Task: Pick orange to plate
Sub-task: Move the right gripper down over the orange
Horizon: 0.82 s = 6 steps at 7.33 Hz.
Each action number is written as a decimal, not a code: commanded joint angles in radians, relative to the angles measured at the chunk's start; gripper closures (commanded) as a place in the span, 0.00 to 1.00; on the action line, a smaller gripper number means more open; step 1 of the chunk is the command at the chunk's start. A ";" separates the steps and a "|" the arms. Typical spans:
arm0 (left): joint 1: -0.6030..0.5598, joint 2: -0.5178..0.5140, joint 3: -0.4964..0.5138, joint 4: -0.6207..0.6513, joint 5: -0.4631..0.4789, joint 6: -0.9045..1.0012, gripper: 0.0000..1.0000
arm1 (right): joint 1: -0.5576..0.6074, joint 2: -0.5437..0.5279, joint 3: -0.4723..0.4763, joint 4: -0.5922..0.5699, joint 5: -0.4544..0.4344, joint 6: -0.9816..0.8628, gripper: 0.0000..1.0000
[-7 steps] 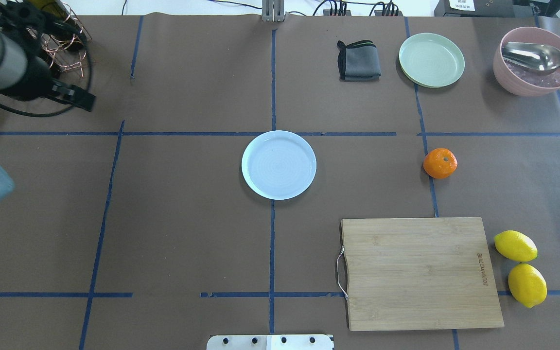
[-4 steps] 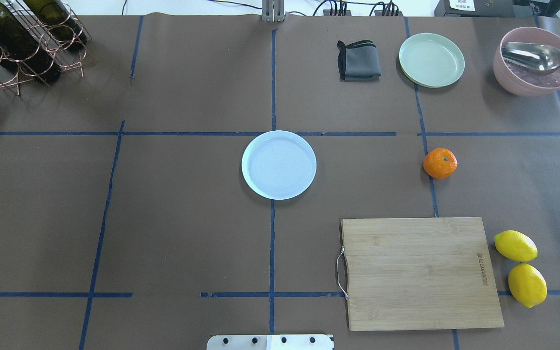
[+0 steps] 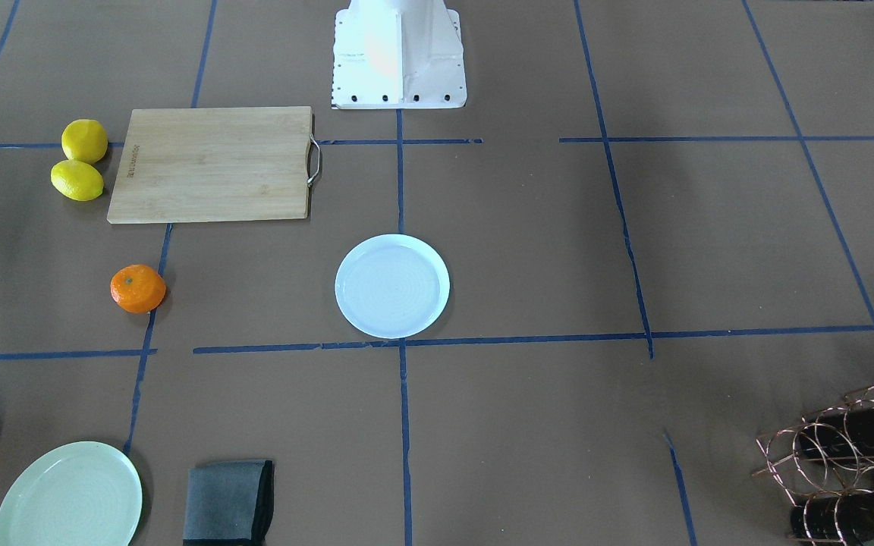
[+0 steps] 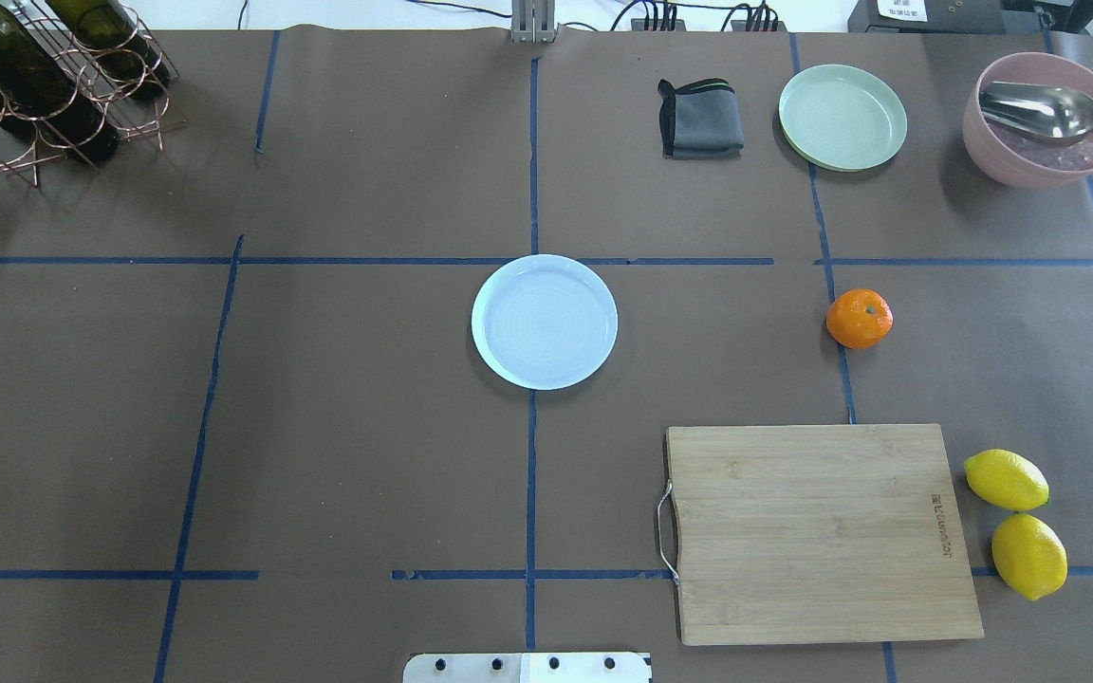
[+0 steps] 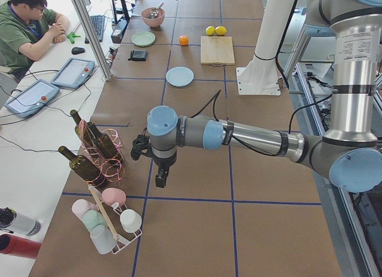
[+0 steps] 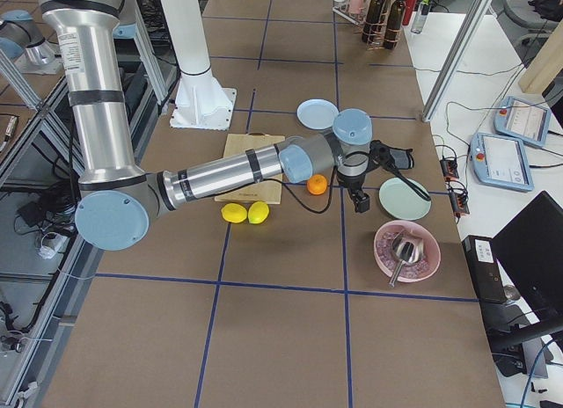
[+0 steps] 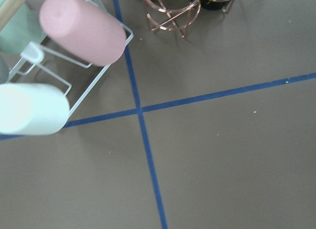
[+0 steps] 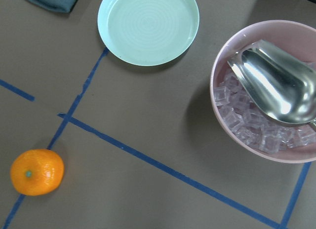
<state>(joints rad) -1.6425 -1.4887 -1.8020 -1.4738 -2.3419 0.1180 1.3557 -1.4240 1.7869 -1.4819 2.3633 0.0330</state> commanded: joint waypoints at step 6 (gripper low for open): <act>-0.057 0.047 -0.020 0.009 0.006 0.011 0.00 | -0.492 0.083 -0.017 0.161 -0.384 0.600 0.00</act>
<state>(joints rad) -1.6986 -1.4425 -1.8204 -1.4645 -2.3363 0.1289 0.9034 -1.3338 1.7873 -1.3308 2.0255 0.6087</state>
